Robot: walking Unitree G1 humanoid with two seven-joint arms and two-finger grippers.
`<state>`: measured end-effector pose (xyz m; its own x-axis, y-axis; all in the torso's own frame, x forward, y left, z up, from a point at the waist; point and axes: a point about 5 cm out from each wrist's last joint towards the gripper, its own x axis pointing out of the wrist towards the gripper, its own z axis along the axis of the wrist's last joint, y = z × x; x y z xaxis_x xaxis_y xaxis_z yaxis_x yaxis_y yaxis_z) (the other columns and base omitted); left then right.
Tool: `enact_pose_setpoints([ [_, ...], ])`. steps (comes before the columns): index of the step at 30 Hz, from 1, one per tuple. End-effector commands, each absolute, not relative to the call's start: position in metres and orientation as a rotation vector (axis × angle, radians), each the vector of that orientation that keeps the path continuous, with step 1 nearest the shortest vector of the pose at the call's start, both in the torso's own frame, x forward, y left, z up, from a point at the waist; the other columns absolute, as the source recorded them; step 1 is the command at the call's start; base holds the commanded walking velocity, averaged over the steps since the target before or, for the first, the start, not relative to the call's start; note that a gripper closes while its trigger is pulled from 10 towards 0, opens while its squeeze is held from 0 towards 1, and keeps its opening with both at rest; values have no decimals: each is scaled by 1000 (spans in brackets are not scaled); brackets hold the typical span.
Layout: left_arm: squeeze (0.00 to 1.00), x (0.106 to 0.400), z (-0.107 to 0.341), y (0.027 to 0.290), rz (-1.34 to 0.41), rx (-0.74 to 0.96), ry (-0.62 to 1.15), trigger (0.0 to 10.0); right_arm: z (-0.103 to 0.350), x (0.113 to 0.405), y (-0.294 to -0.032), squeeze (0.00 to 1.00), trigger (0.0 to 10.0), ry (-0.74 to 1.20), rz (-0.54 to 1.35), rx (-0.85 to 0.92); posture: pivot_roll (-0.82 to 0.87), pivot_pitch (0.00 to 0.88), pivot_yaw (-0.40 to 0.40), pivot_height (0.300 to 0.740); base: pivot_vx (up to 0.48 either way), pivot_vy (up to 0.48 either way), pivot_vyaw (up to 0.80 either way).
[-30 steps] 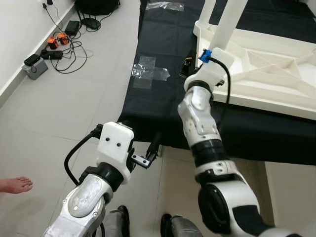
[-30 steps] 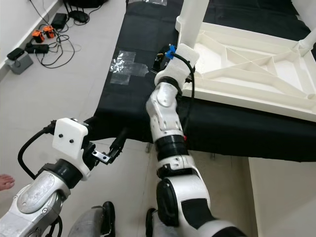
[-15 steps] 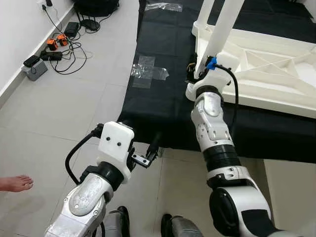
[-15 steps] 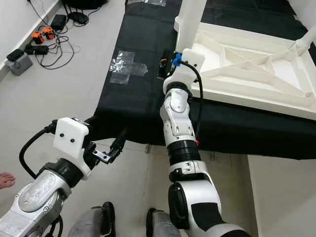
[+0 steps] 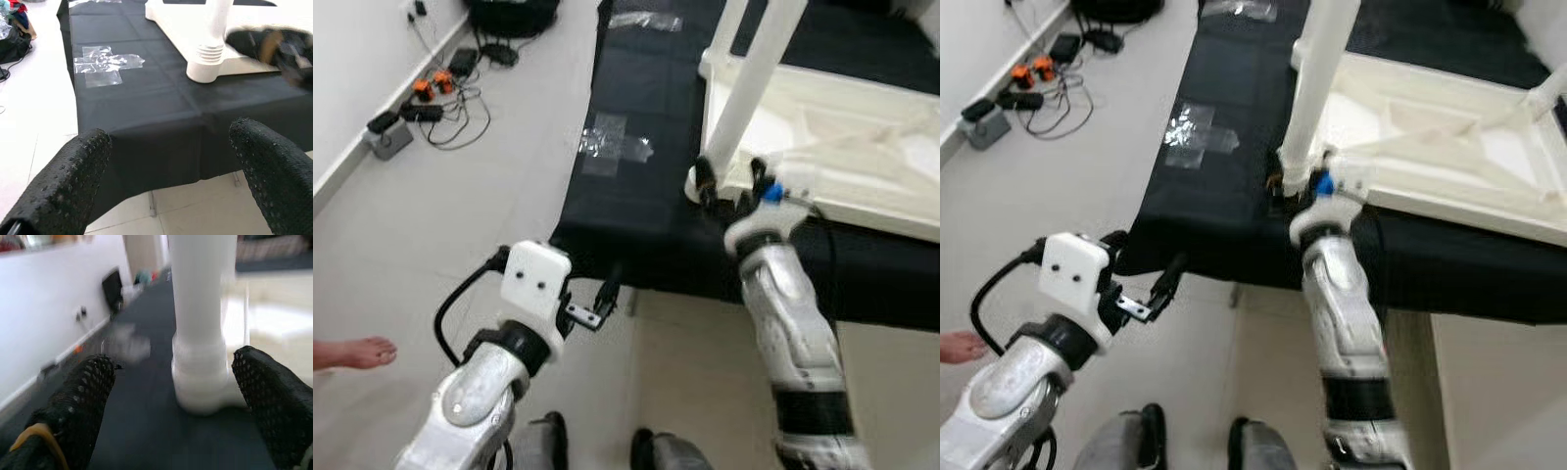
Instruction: Building children table
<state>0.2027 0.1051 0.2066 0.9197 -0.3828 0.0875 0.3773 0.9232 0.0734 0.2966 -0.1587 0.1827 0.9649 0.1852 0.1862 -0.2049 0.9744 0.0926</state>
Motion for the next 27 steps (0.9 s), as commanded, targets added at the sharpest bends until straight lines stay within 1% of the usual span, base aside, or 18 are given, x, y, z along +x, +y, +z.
enact_pose_setpoints([
  [1, 0, 202, 198, 107, -383, 63, -66, 10000, 179, 284, -159, 0, 10000, -170, 253, 77, 43, 165, -84, 740, 0, 0, 0],
  [4, 0, 201, 194, 109, -374, 72, -54, 10000, 174, 278, -164, 0, 10000, -160, 243, 79, 41, 155, -79, 740, 0, 0, 0],
  [6, 0, 201, 186, 114, -338, 80, -32, 10000, 162, 271, -177, 0, 10000, -118, 167, 50, 38, 134, -70, 740, 0, 0, 0],
  [8, 0, 201, 186, 114, -338, 80, -32, 10000, 162, 271, -177, 0, 10000, -118, 167, 50, 38, 134, -70, 740, 0, 0, 0],
  [9, 0, 202, 184, 116, -312, 81, -27, 10000, 159, 269, -182, 0, 10000, -103, 124, 45, 35, 122, -64, 740, 0, 0, -788],
  [10, 0, 202, 184, 116, -312, 81, -27, 10000, 159, 269, -182, 0, 10000, -103, 124, 45, 35, 122, -64, 740, 0, 0, -788],
  [12, 0, 210, 188, 121, -245, 88, -57, 10000, 161, 270, -185, 0, 10000, -96, 80, 66, 35, 106, -63, 740, 0, 0, -800],
  [16, 0, 214, 193, 125, -208, 89, -82, 10000, 165, 272, -184, 0, 10000, -100, 77, 62, 38, 92, -66, 740, 0, 0, -800],
  [17, 0, 218, 198, 131, -169, 96, -104, 10000, 167, 276, -184, 0, 10000, -105, 58, 68, 43, 84, -68, 740, 0, 0, -800],
  [18, 0, 218, 198, 131, -169, 96, -104, 10000, 167, 276, -184, 0, 10000, -105, 58, 68, 43, 84, -68, 740, 0, 0, -800],
  [19, 0, 221, 202, 139, -127, 105, -121, 10000, 171, 279, -186, 0, 10000, -113, 25, 61, 47, 75, -70, 740, 0, 0, -800],
  [20, 0, 221, 202, 139, -127, 105, -121, 10000, 171, 279, -186, 0, 10000, -113, 25, 61, 47, 75, -70, 740, 0, 0, -800],
  [21, 0, 223, 205, 148, -86, 108, -131, 10000, 174, 283, -189, 0, 10000, -121, -5, 45, 50, 64, -71, 740, 0, 0, -800],
  [23, 0, 223, 205, 148, -86, 108, -131, 10000, 174, 283, -189, 0, 10000, -121, -5, 45, 50, 64, -71, 740, 0, 0, -800],
  [24, 0, 224, 207, 155, -51, 120, -143, 10000, 176, 286, -192, 0, 10000, -121, -31, 23, 52, 62, -71, 740, 0, 0, -800],
  [25, 0, 224, 207, 155, -51, 120, -143, 10000, 176, 286, -192, 0, 10000, -121, -31, 23, 52, 62, -71, 740, 0, 0, -800],
  [26, 0, 224, 209, 162, -20, 126, -154, 10000, 178, 289, -193, 0, 10000, -125, -54, 17, 55, 56, -75, 740, 262, 0, 0],
  [27, 0, 224, 209, 162, -20, 126, -154, 10000, 178, 289, -193, 0, 10000, -125, -54, 17, 55, 56, -75, 740, 262, 0, 0],
])
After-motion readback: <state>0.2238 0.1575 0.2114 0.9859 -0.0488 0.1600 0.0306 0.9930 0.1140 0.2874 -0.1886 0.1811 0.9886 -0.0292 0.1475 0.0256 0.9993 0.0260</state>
